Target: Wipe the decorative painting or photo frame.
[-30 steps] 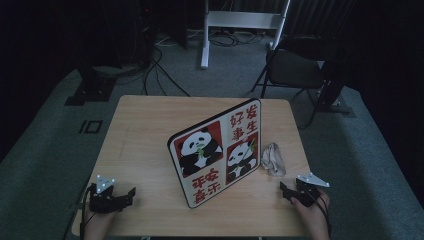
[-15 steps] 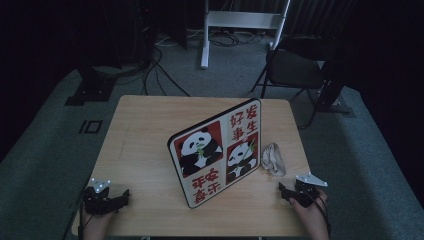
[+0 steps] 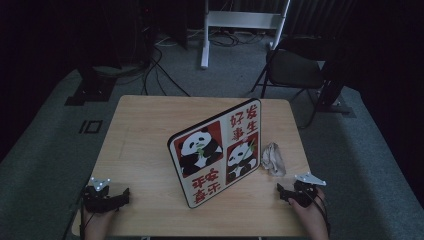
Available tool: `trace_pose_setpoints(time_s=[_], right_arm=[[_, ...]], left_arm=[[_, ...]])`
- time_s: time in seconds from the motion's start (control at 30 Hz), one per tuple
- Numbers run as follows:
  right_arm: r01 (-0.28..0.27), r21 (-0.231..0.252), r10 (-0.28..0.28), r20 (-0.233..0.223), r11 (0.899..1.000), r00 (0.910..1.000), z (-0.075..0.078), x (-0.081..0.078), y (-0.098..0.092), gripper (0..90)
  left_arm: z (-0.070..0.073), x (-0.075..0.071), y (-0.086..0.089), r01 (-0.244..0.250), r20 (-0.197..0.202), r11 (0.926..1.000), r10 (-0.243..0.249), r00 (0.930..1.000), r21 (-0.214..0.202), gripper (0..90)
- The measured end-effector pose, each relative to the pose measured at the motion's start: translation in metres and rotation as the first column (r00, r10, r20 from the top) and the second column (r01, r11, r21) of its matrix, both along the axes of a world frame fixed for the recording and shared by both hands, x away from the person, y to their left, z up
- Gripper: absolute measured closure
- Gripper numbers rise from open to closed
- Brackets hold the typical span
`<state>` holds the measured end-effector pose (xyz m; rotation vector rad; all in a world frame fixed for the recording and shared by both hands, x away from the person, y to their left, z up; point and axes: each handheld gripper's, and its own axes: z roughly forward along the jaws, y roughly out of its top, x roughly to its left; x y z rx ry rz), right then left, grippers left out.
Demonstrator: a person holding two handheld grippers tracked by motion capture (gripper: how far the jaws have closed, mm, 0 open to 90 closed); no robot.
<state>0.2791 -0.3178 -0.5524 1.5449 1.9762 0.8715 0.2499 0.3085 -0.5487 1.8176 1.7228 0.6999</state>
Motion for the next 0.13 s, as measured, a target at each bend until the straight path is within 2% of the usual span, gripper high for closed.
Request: trace_pose_setpoints(time_s=[0.13], right_arm=[[0.001,0.000,-0.001,-0.001,1.000,1.0000,0.0000,0.0002,0.0000,14.8]], left_arm=[[0.0000,0.0000,0.0000,0.000,0.000,1.0000,0.000,1.0000,0.000,2.0]])
